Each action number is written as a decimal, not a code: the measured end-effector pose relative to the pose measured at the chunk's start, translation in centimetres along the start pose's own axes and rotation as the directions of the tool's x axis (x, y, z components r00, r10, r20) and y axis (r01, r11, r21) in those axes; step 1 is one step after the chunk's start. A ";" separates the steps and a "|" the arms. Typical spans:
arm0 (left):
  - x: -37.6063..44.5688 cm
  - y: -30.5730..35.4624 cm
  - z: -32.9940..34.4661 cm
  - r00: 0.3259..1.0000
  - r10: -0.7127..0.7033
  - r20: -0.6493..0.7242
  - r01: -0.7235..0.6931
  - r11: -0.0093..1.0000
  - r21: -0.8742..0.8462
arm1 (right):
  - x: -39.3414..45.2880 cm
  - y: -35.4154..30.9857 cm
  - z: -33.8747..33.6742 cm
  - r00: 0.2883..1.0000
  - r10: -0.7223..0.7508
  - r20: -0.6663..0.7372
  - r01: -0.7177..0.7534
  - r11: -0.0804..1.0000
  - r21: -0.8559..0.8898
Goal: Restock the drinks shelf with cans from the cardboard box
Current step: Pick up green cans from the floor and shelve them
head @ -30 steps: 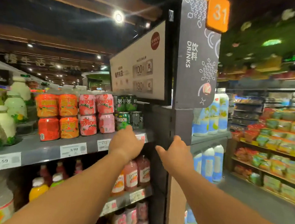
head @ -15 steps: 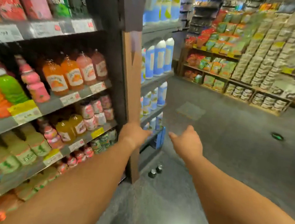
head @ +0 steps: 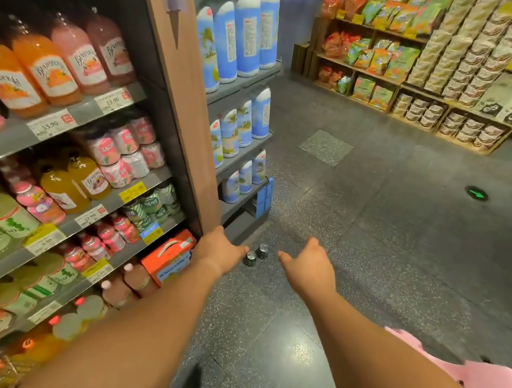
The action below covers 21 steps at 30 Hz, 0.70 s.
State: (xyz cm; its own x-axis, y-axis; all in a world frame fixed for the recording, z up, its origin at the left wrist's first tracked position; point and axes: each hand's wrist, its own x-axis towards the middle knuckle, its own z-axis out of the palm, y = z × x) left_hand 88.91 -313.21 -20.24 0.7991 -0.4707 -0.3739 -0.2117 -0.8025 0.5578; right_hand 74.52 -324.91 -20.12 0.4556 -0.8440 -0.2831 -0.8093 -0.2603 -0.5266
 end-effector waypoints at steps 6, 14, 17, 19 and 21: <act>6.3 -1.6 5.7 0.993 -0.096 0.075 0.094 0.995 0.029 | 6.5 3.0 4.0 0.991 0.073 0.114 -0.068 0.997 -0.048; 23.7 -7.0 17.3 0.964 -0.156 0.217 0.159 0.987 0.002 | 21.6 7.0 16.2 0.960 0.154 0.232 -0.133 0.985 -0.106; 30.7 -10.4 22.9 0.954 -0.203 0.223 0.213 0.977 -0.025 | 28.5 9.6 23.5 0.956 0.134 0.260 -0.111 0.989 -0.101; 35.1 -13.2 27.2 0.946 -0.235 0.222 0.258 0.963 -0.081 | 33.3 11.8 28.7 0.958 0.119 0.260 -0.096 0.990 -0.100; 39.3 -16.5 32.0 0.941 -0.270 0.205 0.294 0.951 -0.097 | 37.8 14.3 34.1 0.961 0.105 0.256 -0.083 0.992 -0.094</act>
State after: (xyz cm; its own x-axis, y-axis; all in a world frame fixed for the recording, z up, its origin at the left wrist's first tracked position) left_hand 105.81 -330.16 -67.80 0.6933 -0.3015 -0.6545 0.0880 -0.8660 0.4922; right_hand 92.84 -344.56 -65.66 0.4483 -0.7179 -0.5326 -0.8755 -0.2325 -0.4236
